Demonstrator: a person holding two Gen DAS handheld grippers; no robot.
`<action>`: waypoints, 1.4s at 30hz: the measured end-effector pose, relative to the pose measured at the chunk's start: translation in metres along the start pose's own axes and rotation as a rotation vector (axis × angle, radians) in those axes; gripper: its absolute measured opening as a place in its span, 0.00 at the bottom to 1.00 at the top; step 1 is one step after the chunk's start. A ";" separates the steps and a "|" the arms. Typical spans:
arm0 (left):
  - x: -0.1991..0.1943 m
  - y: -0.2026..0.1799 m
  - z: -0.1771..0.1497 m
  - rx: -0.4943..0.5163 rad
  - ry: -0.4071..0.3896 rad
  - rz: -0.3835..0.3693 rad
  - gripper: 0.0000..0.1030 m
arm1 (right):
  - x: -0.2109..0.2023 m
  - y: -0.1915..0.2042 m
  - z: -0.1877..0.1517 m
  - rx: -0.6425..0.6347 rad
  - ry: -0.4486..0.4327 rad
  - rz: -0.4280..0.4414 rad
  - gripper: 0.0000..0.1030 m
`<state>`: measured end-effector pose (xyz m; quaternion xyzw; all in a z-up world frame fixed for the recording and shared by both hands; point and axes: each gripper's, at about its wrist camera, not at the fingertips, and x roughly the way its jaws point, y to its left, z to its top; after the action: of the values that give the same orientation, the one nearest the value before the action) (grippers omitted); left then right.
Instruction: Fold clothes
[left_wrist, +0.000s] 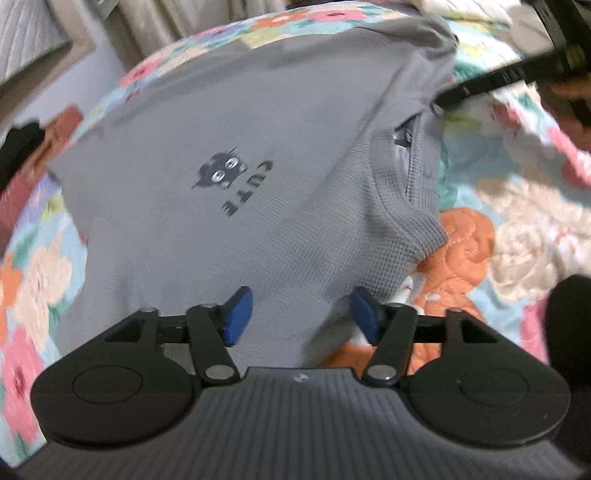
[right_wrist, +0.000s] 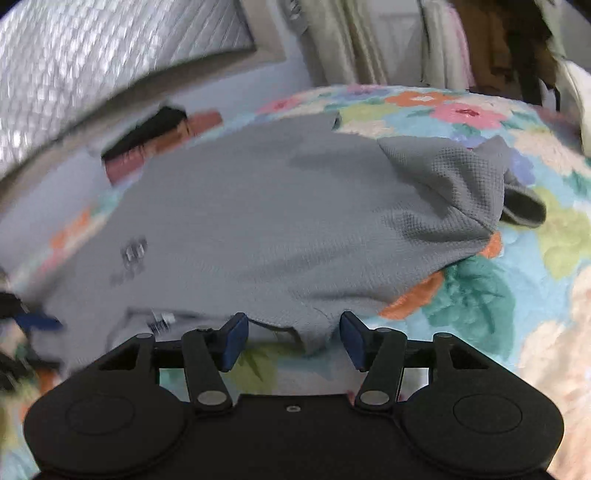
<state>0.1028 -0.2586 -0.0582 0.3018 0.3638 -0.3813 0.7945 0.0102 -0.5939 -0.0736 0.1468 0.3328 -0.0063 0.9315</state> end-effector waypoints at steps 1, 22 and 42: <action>0.006 -0.004 0.001 0.015 0.005 0.019 0.65 | 0.004 0.002 0.002 -0.020 0.009 -0.029 0.22; -0.019 0.046 -0.027 -0.379 0.155 0.098 0.03 | -0.033 0.022 -0.008 -0.246 0.225 -0.043 0.08; 0.023 -0.075 0.033 0.141 -0.031 -0.027 0.55 | -0.038 -0.003 0.006 -0.024 0.107 0.013 0.26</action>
<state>0.0628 -0.3317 -0.0736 0.3462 0.3278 -0.4212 0.7716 -0.0161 -0.6012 -0.0467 0.1377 0.3812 0.0116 0.9141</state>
